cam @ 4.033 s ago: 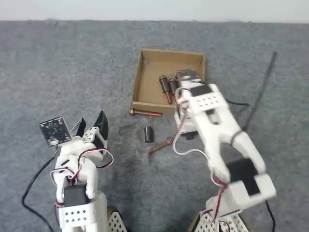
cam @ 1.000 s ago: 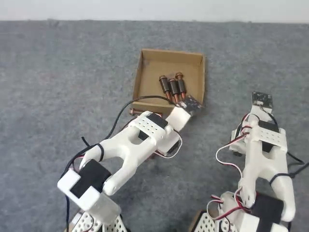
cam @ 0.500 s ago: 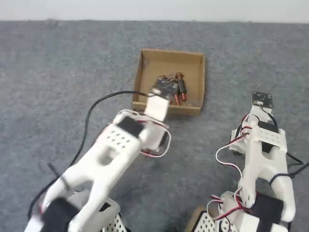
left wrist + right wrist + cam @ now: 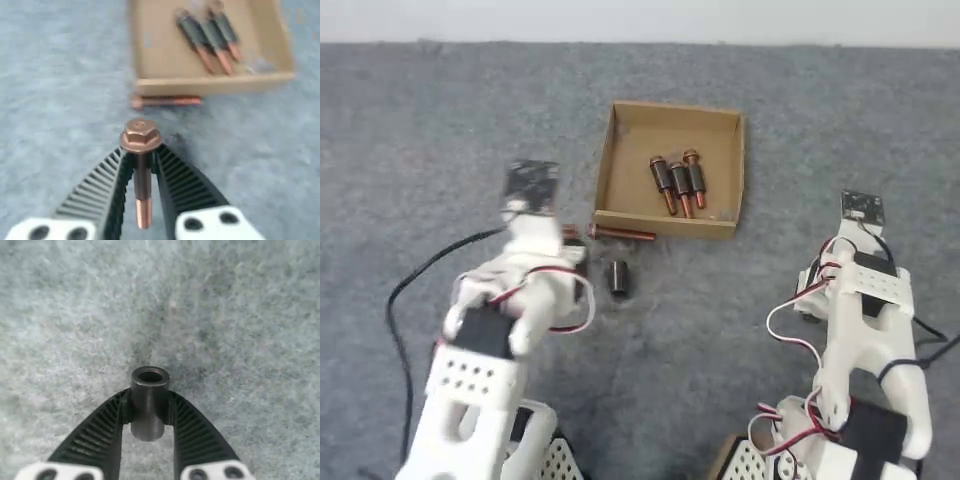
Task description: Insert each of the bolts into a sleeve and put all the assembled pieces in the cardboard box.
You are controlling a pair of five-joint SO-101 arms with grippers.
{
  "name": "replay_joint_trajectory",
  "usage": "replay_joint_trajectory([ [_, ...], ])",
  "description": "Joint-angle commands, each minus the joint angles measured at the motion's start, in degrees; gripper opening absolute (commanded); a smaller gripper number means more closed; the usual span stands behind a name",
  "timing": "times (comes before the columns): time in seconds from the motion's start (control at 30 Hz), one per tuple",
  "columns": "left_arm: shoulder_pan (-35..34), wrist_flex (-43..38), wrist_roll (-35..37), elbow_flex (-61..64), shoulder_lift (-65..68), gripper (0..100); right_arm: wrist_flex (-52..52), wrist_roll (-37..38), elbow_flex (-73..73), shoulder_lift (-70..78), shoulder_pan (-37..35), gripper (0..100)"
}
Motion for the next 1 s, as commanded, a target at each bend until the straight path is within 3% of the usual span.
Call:
replay_joint_trajectory([
  [0.0, -9.8, -5.6, 4.0, 5.8, -8.6, 1, -2.0, 0.8, -0.5, -3.0, -3.4, 0.6],
  [0.27, -24.2, -15.8, 4.7, 19.3, -11.3, 1, -6.2, 0.9, -3.9, -3.6, -12.2, 0.6],
  [0.5, -25.1, -20.7, 0.3, 26.7, -11.7, 1, -17.5, 1.0, -4.4, -3.0, -23.5, 0.6],
  [0.77, -24.9, -21.5, -0.5, 27.5, -11.7, 1, -35.7, 1.0, -4.1, -3.0, -28.6, 0.6],
  [0.97, -24.9, -24.1, -0.6, 29.1, -11.7, 1, -42.1, 0.6, -4.1, -2.9, -33.3, 0.6],
])
